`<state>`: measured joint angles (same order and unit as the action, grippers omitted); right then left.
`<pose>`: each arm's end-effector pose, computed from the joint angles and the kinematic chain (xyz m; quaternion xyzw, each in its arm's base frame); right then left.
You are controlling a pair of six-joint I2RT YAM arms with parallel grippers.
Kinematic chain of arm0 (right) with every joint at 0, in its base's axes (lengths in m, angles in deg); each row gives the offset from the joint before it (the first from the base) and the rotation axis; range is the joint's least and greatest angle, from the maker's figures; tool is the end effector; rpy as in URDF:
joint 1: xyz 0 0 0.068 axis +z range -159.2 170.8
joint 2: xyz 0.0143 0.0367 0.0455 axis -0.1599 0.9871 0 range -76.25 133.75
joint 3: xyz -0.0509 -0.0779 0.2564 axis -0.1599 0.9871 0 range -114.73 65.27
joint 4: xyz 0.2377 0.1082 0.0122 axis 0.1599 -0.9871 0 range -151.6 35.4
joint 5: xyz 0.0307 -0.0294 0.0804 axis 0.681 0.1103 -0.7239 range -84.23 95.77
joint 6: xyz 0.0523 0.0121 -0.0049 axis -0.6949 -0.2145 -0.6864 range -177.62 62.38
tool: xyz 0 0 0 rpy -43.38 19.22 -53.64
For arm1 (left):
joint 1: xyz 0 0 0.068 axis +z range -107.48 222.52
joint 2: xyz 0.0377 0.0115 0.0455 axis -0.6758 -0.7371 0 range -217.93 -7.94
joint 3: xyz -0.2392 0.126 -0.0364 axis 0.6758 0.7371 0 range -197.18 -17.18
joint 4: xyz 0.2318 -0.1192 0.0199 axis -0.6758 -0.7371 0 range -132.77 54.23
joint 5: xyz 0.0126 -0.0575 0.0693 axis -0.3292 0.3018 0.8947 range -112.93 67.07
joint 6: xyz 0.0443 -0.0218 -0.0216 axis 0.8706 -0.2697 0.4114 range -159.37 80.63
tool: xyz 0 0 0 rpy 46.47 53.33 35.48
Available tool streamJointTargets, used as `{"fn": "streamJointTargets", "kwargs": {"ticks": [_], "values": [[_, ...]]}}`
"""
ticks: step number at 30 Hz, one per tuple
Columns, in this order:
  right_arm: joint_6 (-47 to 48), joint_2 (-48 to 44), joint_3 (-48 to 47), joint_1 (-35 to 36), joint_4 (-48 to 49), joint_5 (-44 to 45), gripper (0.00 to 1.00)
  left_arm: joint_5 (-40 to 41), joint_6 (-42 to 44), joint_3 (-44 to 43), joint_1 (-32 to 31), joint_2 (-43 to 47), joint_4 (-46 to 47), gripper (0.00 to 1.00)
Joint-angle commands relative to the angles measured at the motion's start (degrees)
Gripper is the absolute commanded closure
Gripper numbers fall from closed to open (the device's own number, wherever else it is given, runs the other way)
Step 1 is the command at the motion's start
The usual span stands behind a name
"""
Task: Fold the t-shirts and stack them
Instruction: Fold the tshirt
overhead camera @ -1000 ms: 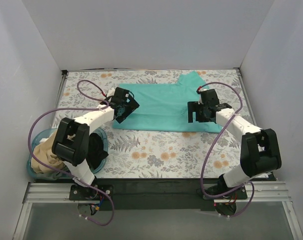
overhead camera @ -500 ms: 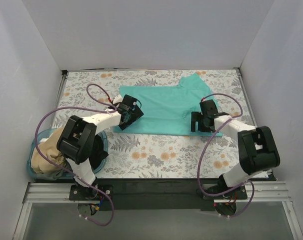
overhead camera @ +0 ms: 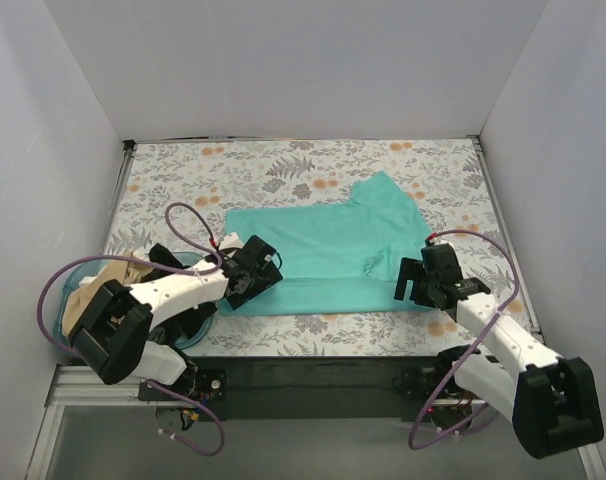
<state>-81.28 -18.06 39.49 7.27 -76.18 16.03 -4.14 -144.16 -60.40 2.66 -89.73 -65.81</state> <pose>0.1782 0.0461 0.1690 0.0870 0.9436 0.0259 0.3183 0.1998 -0.1517 0.1687 -0.5460 0.8016 -0.1258 0.2084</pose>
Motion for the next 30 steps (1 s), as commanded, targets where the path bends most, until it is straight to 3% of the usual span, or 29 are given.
{"fn": "streamJointTargets", "kwargs": {"ticks": [1, 7, 12, 17, 21, 24, 30], "values": [[-3.0, -6.6, 1.4, -0.1, -3.6, -3.7, 0.02, 2.8, -3.0, 1.0, -0.4, 5.9, -7.4, 0.06], [0.7, -14.3, -3.7, -0.1, -6.3, -4.1, 0.02, 6.1, 0.4, -4.9, -0.4, 8.4, -8.5, 0.05], [2.2, -16.9, -5.7, -0.1, -7.1, -4.0, 0.02, 14.0, 2.7, -13.6, 0.0, 6.0, -9.6, 0.05], [3.4, -18.8, -4.7, -0.1, -7.2, -3.4, 0.02, 12.3, 9.5, -20.2, 8.5, 0.9, -6.8, 0.05], [3.5, -18.6, -4.8, -0.1, -7.2, -2.2, 0.02, 4.3, 14.7, -27.0, 17.3, -7.0, -1.5, 0.05], [3.7, -18.2, -4.7, -0.1, -7.2, -2.8, 0.02, 3.5, 16.8, -33.0, 21.7, -13.5, -1.8, 0.05], [4.0, -18.3, -4.4, -0.1, -7.1, -3.6, 0.02, 1.0, 17.2, -52.6, 27.0, -32.3, -11.4, 0.19]]}}
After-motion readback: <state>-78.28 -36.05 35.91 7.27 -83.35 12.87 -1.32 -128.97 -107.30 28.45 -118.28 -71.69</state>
